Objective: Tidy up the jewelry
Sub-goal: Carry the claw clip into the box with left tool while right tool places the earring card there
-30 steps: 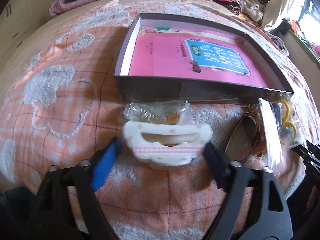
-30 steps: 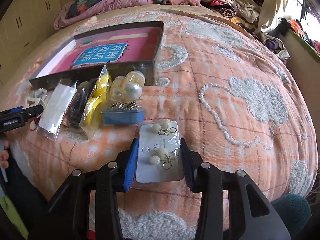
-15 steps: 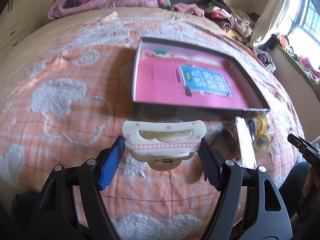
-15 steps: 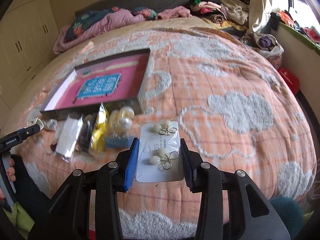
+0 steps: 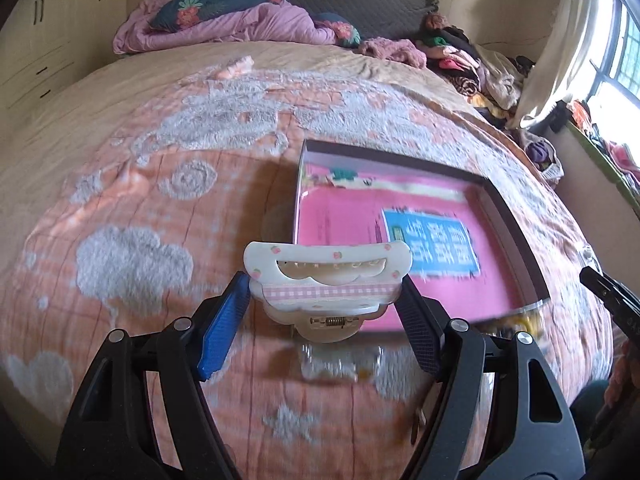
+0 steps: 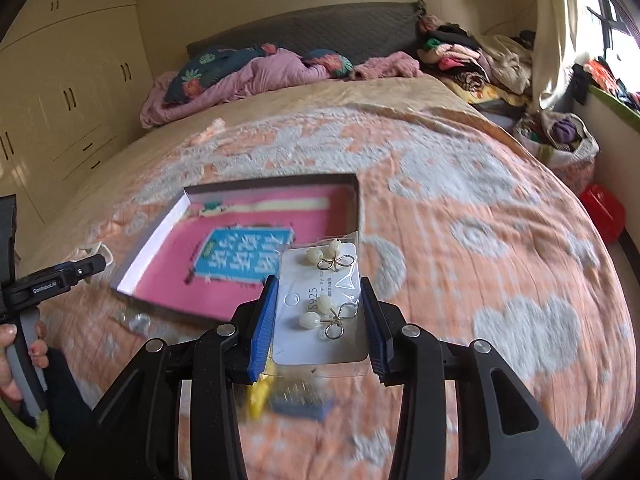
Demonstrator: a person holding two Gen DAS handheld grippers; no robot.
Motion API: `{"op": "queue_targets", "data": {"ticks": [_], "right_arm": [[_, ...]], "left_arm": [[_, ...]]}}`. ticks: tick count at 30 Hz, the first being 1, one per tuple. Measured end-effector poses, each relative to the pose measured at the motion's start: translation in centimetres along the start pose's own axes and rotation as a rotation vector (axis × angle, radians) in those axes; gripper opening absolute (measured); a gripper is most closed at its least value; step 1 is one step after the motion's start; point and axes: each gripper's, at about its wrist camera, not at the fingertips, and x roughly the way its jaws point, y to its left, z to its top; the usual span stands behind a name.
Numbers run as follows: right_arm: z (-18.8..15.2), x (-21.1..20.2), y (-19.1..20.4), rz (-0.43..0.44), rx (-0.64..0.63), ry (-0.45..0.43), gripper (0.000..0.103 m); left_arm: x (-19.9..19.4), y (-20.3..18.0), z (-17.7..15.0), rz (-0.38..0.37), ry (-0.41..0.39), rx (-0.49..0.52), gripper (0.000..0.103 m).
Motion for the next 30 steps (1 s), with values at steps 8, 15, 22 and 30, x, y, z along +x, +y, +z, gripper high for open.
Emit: {"op": "queue_targets", "data": {"ticks": [8,15,22,30], "right_arm": [[2.6,2.7,0.7,0.006,-0.002,0.002,0.038],[3.9,6.0,1.1,-0.004,-0.026,0.028,0.038],[3.2,9.1,0.9,0.009,-0.017,0.084,0.038],[2.0,10.6,0.9,0.014,0.000,0.126,0.039]], "left_arm": [[2.7,-0.9,2.4,-0.007,0.006,-0.005,0.065],[5.3,-2.7,3.3,-0.030,0.027,0.000,0.065],[7.2,-3.6,2.7,-0.037,0.053,0.017,0.065],[8.2,-4.3,1.9,-0.029,0.077,0.053,0.065]]}}
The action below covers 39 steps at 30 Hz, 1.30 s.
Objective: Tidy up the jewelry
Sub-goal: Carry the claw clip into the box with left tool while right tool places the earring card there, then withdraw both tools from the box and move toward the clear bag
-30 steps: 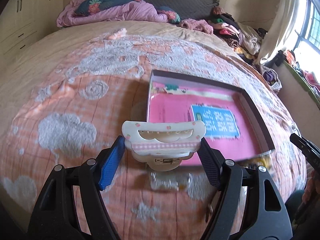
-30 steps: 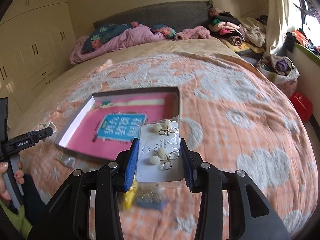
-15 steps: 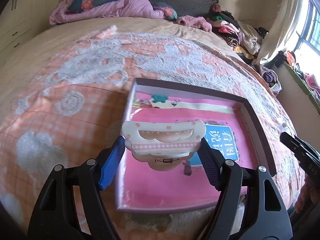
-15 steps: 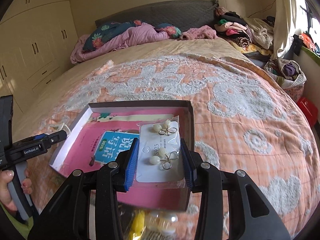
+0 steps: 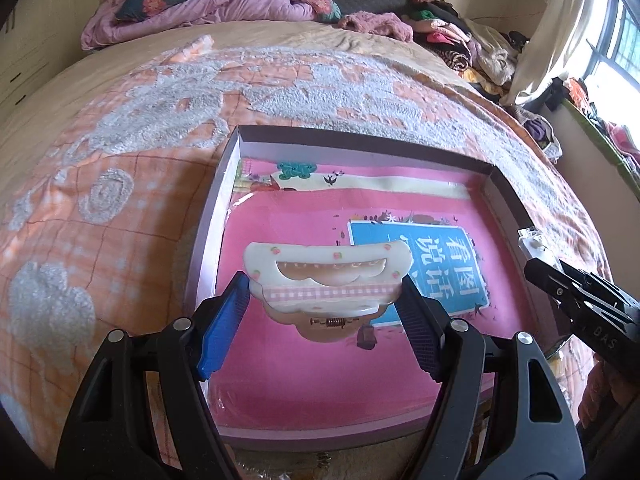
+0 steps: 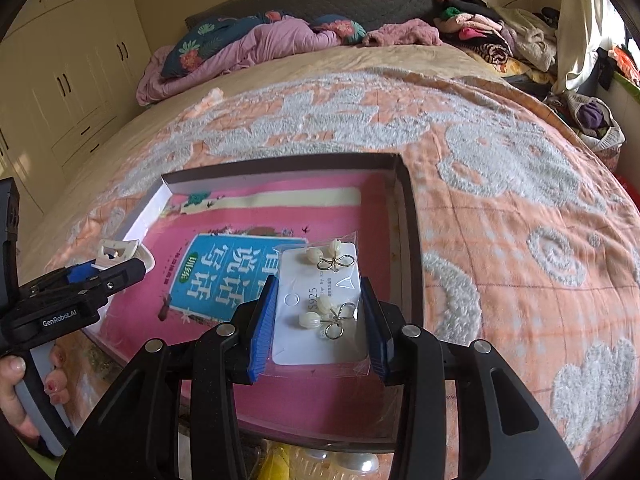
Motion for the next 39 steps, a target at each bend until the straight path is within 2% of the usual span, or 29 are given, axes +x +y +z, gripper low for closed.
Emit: {"op": "queue_targets", "data": {"ticks": [2,4,9,13,17,19,25,39], "right_arm": [[-0.1,0.1,-0.1,0.001,0.006,0.005,0.040],[-0.2,0.3,-0.2,-0.003,0.009,0.009,0.040],[-0.4,0.3,-0.3,-0.005,0.015,0.010,0.043],[-0.5,-0.4,-0.5,-0.002,0.031,-0.010,0.059],[-0.5,-1.9,-0.9,0.001,0.052,-0.039,0.065],[-0.5,-2.7,-1.0,0.004,0.061,-0.059,0.072],[-0.3,-6.5,-1.3,0.000,0.077,-0.142,0.082],[-1.2,-13.7,-1.2,0.007,0.079,-0.258,0.087]], "left_arm": [[0.2,0.0,-0.1,0.002,0.007,0.001,0.066],[0.2,0.0,-0.1,0.006,0.006,0.004,0.073],[0.1,0.2,-0.1,0.012,0.000,0.002,0.076],[-0.7,0.3,-0.2,0.012,-0.013,0.004,0.080],[-1.8,0.3,-0.1,0.002,-0.031,0.001,0.086],[-2.6,0.4,-0.2,-0.006,-0.040,-0.003,0.088],[-5.0,0.4,-0.2,-0.023,-0.074,-0.020,0.088],[-10.1,0.5,-1.4,-0.053,-0.138,-0.055,0.089]]}}
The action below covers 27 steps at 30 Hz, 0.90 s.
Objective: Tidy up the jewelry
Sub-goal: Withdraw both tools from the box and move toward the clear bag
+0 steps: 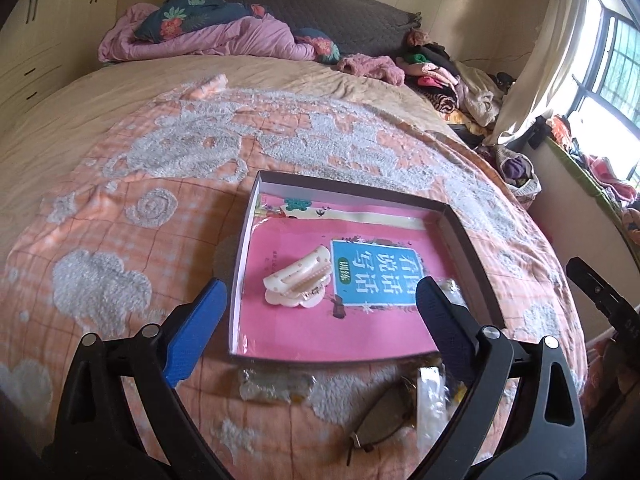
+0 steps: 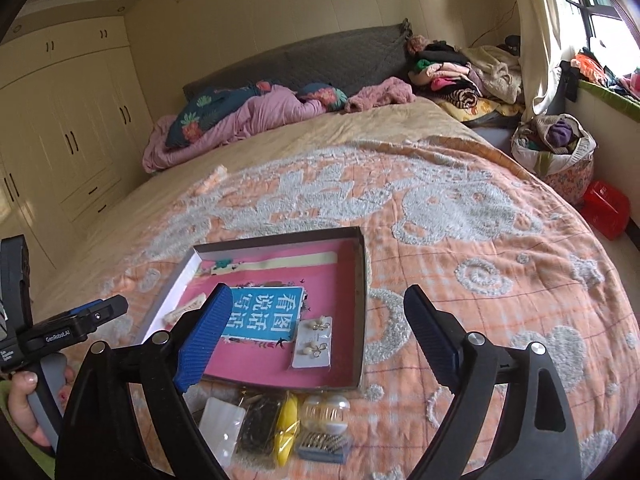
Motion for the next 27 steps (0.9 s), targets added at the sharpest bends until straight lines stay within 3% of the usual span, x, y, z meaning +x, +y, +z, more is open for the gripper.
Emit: {"op": "queue_targets", "data": {"ticks": [12,27], "right_arm": [[-1.6,-3.6,-0.1,0.007,-0.006,-0.012,0.087],[-3.8,-5.4,-0.3,0.005,-0.024,0.026,0.087]], "left_arm": [[-2.1,-2.2,-2.4,-0.046,0.027,0.049,0.089],[-2.2,-5.4,-6.1,-0.093,0.099,0.151,0.088]]}}
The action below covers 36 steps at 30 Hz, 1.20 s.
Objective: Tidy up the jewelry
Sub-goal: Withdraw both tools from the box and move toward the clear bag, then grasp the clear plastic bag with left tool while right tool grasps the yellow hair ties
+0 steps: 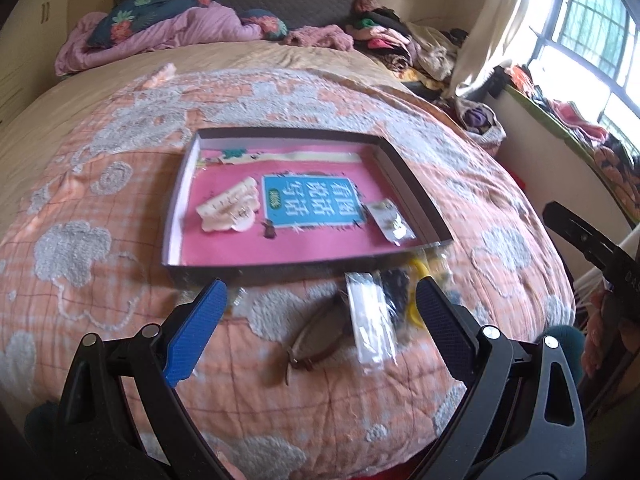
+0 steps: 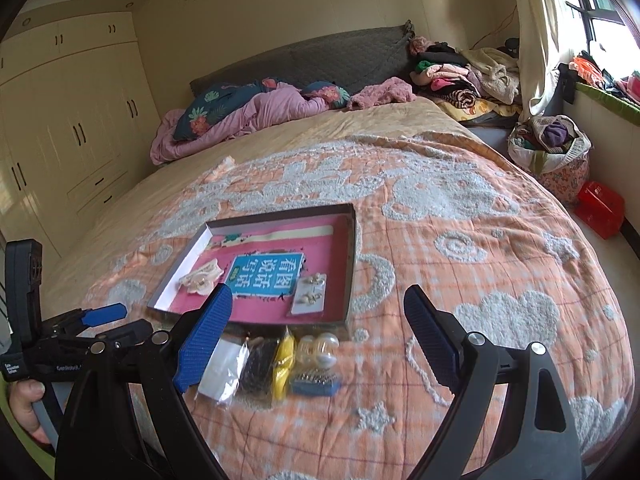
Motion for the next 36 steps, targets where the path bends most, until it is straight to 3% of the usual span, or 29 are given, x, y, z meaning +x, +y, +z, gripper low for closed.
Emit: {"op": "queue_targets", "data": {"ticks": [18,26,31,36], "right_arm": [[-3.0,-0.5,-0.6,0.001,-0.009,0.075,0.083],[-4.2,-0.2,-0.5,0.013,-0.020,0.117,0.074],[-4.9,0.2,-0.5,0.028,-0.033,0.153,0.061],[-5.5,0.8,-0.7,0.040,-0.021,0.180,0.058]], "left_arm": [[1.0,-2.6,-3.1,-0.092,0.118,0.049,0.062],[1.9,-3.2,-4.7,-0.122,0.176,0.054,0.052],[2.8,-3.4,-5.2,-0.137,0.206,0.050,0.046],[4.1,-3.6,-5.6,-0.138,0.234,0.049,0.045]]}}
